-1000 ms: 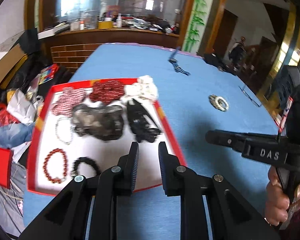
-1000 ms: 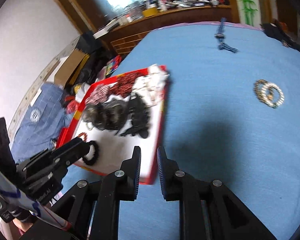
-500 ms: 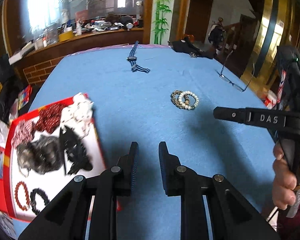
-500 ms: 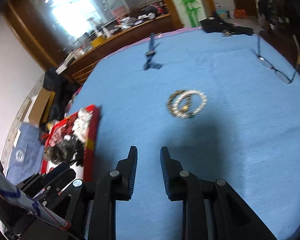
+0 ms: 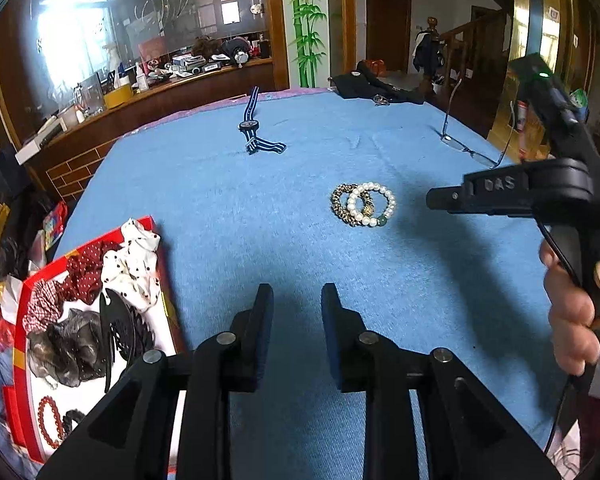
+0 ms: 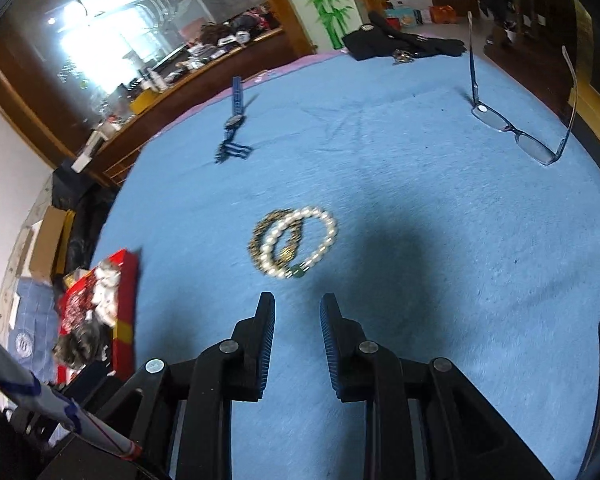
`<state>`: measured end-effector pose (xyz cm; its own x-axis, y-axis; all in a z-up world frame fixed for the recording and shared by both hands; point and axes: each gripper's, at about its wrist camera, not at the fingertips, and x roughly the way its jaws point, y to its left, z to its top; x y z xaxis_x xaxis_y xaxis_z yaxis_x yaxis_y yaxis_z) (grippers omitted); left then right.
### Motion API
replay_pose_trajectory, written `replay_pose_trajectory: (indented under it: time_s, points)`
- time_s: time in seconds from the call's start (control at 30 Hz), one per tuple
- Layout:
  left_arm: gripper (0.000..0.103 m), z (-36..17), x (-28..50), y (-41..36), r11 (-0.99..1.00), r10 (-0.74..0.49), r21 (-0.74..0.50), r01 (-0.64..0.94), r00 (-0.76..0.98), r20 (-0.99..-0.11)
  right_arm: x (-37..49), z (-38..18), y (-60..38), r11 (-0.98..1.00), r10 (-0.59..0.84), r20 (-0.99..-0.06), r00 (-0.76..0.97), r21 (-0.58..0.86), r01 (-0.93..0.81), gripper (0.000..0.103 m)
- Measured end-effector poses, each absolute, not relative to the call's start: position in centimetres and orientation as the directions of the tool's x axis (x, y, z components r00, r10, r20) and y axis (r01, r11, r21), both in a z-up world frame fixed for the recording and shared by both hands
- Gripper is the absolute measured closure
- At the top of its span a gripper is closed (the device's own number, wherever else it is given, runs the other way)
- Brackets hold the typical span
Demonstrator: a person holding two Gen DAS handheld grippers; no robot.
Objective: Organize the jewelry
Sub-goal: 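Move both tools back over the table toward the pearl and leopard-print bracelets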
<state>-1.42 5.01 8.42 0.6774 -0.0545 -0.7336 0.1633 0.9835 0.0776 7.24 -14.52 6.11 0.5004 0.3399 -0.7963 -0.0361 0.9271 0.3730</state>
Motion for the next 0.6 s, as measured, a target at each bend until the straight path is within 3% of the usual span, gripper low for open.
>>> replay_pose_trajectory:
  time_s: [0.6]
  points:
    - [0.075,7.6,-0.8,5.0,0.978,0.008,0.154,0.144,0.702,-0.712,9.4,4.3,-14.6,0.924,0.337,-0.812,0.477,0.381,-0.003,0.078]
